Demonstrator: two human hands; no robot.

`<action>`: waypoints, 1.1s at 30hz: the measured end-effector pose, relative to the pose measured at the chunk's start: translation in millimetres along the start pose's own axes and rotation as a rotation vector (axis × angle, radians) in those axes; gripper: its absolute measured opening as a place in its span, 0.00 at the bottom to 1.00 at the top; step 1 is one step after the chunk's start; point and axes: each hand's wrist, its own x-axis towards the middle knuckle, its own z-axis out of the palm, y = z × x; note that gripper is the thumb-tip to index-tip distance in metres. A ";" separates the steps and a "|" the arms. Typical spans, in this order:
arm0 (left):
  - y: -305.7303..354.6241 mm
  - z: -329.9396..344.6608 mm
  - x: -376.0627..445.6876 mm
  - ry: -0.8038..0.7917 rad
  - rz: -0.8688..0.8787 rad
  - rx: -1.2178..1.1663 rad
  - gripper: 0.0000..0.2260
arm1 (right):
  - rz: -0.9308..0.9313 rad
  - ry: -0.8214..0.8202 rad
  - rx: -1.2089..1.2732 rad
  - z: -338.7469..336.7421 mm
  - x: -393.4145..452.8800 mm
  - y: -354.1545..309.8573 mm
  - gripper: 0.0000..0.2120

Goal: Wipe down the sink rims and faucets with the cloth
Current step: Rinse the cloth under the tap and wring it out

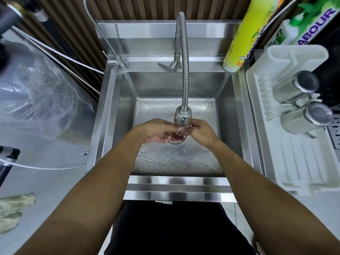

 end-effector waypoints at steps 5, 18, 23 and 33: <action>-4.2 -13.0 2.5 0.234 0.098 0.266 0.15 | 0.132 0.089 0.391 -2.2 0.9 -0.4 0.10; -30.9 -2.2 11.5 0.277 0.219 -0.167 0.24 | 0.245 -0.005 0.738 2.3 -8.2 -11.3 0.22; -34.2 -3.8 6.5 0.386 0.234 0.038 0.15 | 0.215 0.075 0.554 14.0 -12.1 -13.8 0.16; 3.0 31.9 18.9 0.427 0.301 0.904 0.13 | 0.161 -0.041 0.527 -9.4 0.8 -6.7 0.33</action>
